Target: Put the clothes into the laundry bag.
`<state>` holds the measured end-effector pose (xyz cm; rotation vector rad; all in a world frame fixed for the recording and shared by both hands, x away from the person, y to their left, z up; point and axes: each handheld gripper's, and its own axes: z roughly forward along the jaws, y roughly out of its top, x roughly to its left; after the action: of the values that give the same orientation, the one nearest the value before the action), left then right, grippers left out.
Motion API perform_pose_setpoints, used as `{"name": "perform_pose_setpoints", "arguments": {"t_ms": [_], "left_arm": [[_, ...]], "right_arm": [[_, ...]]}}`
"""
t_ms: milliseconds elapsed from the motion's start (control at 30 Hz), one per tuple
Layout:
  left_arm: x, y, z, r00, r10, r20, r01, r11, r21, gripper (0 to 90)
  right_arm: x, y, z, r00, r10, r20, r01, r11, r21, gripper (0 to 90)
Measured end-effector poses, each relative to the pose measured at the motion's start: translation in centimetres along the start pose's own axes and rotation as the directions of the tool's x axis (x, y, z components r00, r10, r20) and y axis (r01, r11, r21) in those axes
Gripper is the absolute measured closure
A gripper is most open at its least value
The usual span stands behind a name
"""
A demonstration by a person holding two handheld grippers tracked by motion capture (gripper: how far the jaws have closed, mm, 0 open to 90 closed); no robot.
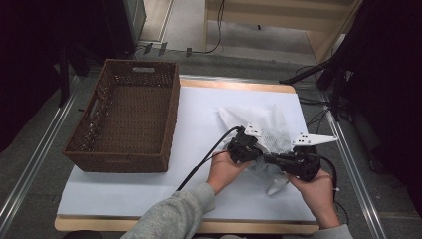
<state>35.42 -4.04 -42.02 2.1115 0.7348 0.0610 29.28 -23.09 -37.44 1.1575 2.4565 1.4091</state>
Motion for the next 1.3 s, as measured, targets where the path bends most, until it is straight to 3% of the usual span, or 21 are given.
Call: {"name": "perform_pose_setpoints", "arguments": {"t_ms": [200, 333, 400, 500, 600, 700, 800, 933, 1000, 1067, 1300], "left_arm": [[0.1, 0.3, -1.8, 0.9999, 0.004, -0.012, -0.005, 0.9990, -0.045, 90.0], [0.3, 0.2, -2.4, 0.9996, 0.025, 0.010, -0.025, 0.9993, -0.028, 90.0], [0.5, 0.0, -1.8, 0.9991, 0.036, 0.021, -0.036, 0.9994, -0.003, 90.0], [0.6, -0.2, -0.5, 0.9981, 0.020, 0.058, -0.022, 0.9994, 0.026, 90.0], [0.5, 0.0, 0.7, 0.9968, 0.042, 0.068, -0.045, 0.9979, 0.047, 90.0], [0.1, 0.5, 2.0, 0.9943, 0.095, 0.049, -0.099, 0.9916, 0.083, 90.0], [-0.1, 1.1, 3.0, 0.9934, 0.108, 0.037, -0.111, 0.9896, 0.091, 90.0], [0.3, 1.8, 3.6, 0.9965, 0.084, -0.007, -0.083, 0.9942, 0.069, 90.0], [1.0, 2.2, 3.6, 0.9992, 0.036, -0.019, -0.035, 0.9978, 0.056, 90.0], [1.7, 2.4, 4.0, 0.9999, 0.010, 0.000, -0.010, 0.9964, 0.084, 90.0], [2.0, 2.4, 2.5, 0.9973, 0.033, 0.066, -0.040, 0.9932, 0.110, 90.0]], "right_arm": [[0.8, 1.2, 0.3, 0.9980, -0.015, -0.062, 0.012, 0.999, -0.042, 88.4], [1.2, 1.5, 0.1, 0.9963, -0.026, -0.082, 0.021, 0.998, -0.063, 88.4], [1.2, 1.2, 0.1, 0.9968, -0.032, -0.073, 0.028, 0.999, -0.045, 88.3], [0.8, 0.3, 0.2, 0.9976, -0.023, -0.066, 0.022, 1.000, -0.011, 88.3], [0.3, -0.2, -0.1, 0.9981, -0.006, -0.061, 0.007, 1.000, 0.013, 88.3], [-0.2, -0.7, -0.2, 0.9986, 0.011, -0.051, -0.008, 0.999, 0.042, 88.3], [-0.4, -0.9, -0.1, 0.9983, 0.016, -0.057, -0.013, 0.999, 0.053, 88.4], [-0.5, -1.1, -0.3, 0.9979, 0.016, -0.064, -0.012, 0.998, 0.055, 88.9], [-0.5, -1.1, -0.4, 0.9964, 0.020, -0.083, -0.016, 0.999, 0.051, 89.1], [-0.5, -1.1, -0.5, 0.9952, 0.021, -0.095, -0.017, 0.999, 0.047, 89.1], [-1.2, -1.5, -0.3, 0.9983, 0.032, -0.048, -0.029, 0.997, 0.066, 88.9]]}}
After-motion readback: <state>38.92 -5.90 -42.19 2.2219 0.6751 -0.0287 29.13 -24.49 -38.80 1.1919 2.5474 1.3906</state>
